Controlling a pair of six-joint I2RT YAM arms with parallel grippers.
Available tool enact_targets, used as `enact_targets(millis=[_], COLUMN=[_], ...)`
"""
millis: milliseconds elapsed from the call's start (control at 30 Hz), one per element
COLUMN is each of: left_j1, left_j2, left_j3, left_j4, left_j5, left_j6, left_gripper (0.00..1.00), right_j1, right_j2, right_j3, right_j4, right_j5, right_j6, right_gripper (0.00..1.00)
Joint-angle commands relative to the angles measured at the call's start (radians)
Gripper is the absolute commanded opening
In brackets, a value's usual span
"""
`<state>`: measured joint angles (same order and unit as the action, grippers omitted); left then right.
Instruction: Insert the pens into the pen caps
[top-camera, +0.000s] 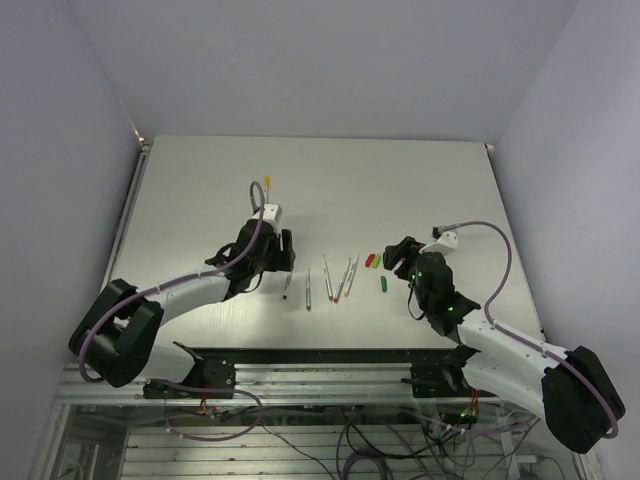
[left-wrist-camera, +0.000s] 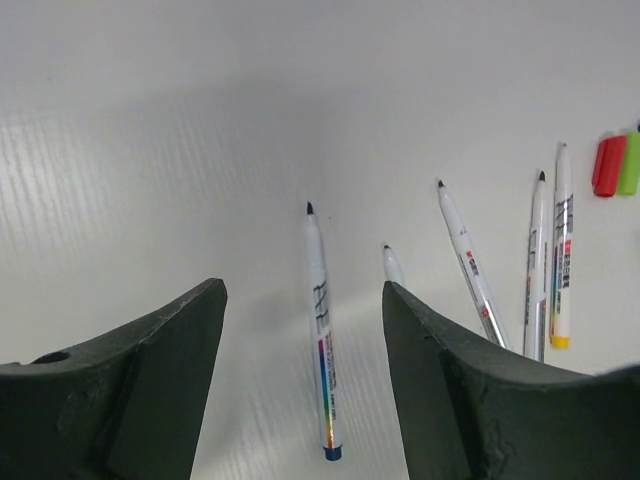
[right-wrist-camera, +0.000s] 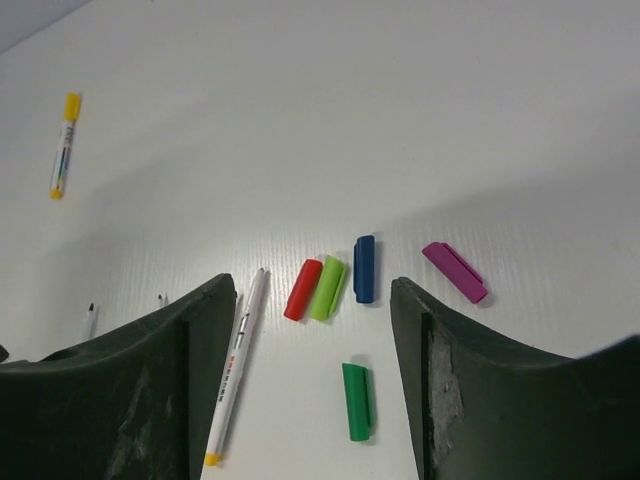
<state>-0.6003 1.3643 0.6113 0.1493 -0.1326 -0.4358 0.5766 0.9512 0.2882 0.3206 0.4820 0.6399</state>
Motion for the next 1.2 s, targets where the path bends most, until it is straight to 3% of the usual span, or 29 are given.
enact_targets(millis=[0,333,633,1167], left_j1=[-0.044,-0.163,-0.187,-0.189], left_j2=[0.024,0.107,0.153,0.191], left_j3=[-0.003,0.063,0.106,0.133], left_j4=[-0.010,-0.085,-0.167,-0.247], left_j5=[-0.039,-0.161,-0.245,-0.224], left_j6=[-0.019,-0.027,-0.038,-0.024], left_gripper=[0.73,0.66,0.59,0.50], right_j1=[-0.006,-0.006,-0.006,-0.005], right_j2=[-0.030,-0.056,-0.042,-0.004], right_j3=[-0.003,-0.014,-0.019,-0.007], right_j4=[0.027,0.002,0.018,0.034], right_j5=[0.005,0.029,0.015,-0.002], right_j6=[0.025,0.028,0.029,0.033], right_gripper=[0.62,0.58,0.56,0.56])
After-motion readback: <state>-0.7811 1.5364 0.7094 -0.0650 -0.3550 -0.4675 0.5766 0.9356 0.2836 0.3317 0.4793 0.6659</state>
